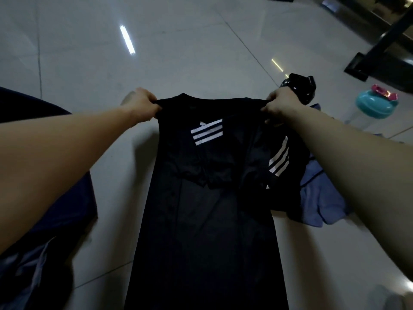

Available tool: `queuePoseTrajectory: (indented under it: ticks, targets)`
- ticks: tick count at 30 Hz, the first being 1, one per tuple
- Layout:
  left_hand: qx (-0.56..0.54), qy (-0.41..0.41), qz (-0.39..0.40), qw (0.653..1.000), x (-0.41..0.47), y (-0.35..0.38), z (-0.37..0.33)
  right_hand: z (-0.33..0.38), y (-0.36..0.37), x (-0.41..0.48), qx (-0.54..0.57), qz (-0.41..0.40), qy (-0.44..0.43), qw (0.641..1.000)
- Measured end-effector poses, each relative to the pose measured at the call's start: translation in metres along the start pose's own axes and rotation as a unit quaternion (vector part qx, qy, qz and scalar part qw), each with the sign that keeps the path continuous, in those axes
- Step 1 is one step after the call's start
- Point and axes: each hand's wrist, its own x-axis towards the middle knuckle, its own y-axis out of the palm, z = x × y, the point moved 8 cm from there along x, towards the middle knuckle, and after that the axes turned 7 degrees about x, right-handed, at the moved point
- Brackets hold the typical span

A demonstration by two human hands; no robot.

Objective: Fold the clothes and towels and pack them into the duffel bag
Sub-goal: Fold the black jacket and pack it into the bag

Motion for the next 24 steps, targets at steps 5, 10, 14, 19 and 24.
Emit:
queuePoseTrajectory:
  ticks: [5, 10, 14, 19, 24]
  targets:
    - [-0.219, -0.119, -0.014, 0.968, -0.003, 0.022, 0.01, -0.014, 0.012, 0.004, 0.147, -0.079, 0.065, 0.984]
    - [-0.222, -0.115, -0.029, 0.968, -0.003, 0.035, 0.022, -0.022, 0.0, -0.007, 0.11, -0.113, 0.01, 0.987]
    - [-0.049, -0.03, 0.003, 0.998, -0.053, 0.047, 0.012, -0.01, -0.016, -0.059, -0.041, -0.135, -0.091, 0.986]
    - [-0.021, 0.043, 0.093, 0.995, -0.163, 0.094, -0.017, -0.056, 0.016, -0.147, -0.135, -0.041, -0.138, 0.98]
    - [-0.112, -0.02, 0.274, 0.955, -0.282, 0.185, -0.042, -0.172, 0.032, -0.215, -0.05, 0.014, 0.039, 0.998]
